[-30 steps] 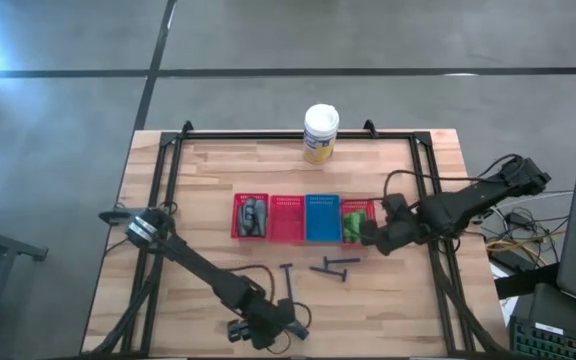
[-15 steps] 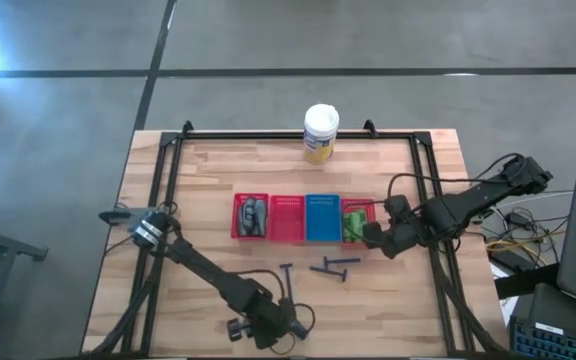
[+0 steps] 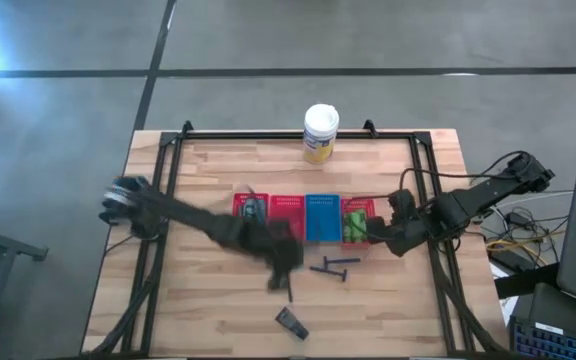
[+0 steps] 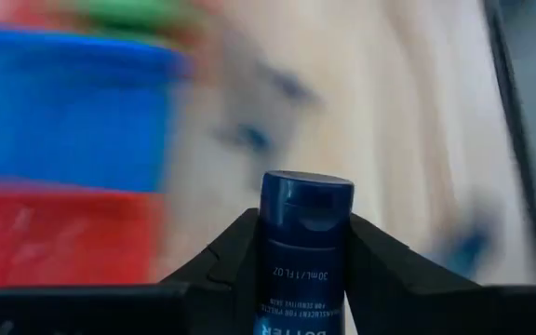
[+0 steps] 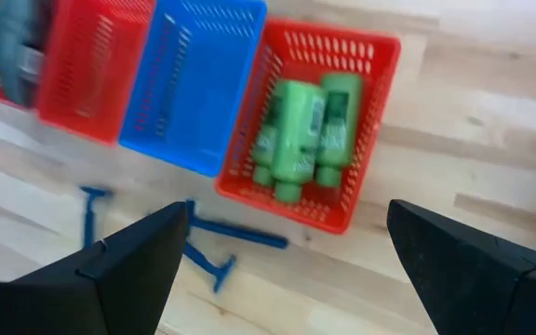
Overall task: Pick & Place Travel size toiletries
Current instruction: Put the blue shave cream into the middle red bin
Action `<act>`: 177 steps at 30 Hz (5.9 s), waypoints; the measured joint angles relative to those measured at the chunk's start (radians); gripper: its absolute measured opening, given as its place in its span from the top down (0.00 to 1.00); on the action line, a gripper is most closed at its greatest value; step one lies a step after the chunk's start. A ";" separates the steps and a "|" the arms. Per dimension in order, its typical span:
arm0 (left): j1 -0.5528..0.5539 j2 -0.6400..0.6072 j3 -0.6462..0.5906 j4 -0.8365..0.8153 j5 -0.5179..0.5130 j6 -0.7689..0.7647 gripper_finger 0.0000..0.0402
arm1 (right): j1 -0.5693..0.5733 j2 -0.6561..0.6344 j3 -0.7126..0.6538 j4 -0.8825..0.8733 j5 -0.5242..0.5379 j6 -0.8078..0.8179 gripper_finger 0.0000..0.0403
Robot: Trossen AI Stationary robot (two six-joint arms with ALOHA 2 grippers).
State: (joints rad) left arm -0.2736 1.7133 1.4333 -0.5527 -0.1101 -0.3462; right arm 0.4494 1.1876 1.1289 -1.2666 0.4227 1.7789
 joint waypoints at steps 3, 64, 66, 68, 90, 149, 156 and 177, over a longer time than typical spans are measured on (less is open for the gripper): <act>0.116 -0.110 -0.103 0.095 -0.081 -0.374 0.69 | 0.000 -0.018 0.009 -0.012 0.035 0.001 0.09; 0.353 0.134 -0.069 0.164 -0.194 -0.490 0.45 | -0.004 -0.019 -0.038 0.027 0.129 0.009 0.09; 0.354 0.170 -0.024 0.132 -0.198 -0.485 0.45 | -0.004 -0.020 -0.038 0.027 0.129 0.009 0.09; 0.353 0.196 0.017 0.106 -0.200 -0.484 0.45 | -0.003 -0.020 -0.039 0.027 0.128 0.009 0.09; 0.342 0.208 0.040 -0.078 -0.163 -0.267 0.45 | -0.002 -0.020 -0.053 0.026 0.119 -0.001 0.09; 0.329 0.189 -0.130 0.100 -0.266 -0.023 0.46 | -0.063 -0.100 -0.054 0.041 0.120 -0.370 0.09; 0.330 0.214 -0.130 0.125 -0.208 -0.096 0.46 | -0.110 -0.165 -0.054 0.041 0.130 -0.441 0.09; 0.295 0.091 -0.012 -0.040 -0.177 -0.250 0.46 | -0.132 -0.206 -0.054 0.030 0.122 -0.537 0.09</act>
State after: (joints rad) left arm 0.0209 1.8046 1.4215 -0.5923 -0.2875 -0.5958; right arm 0.3176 0.9813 1.0748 -1.2363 0.5443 1.2422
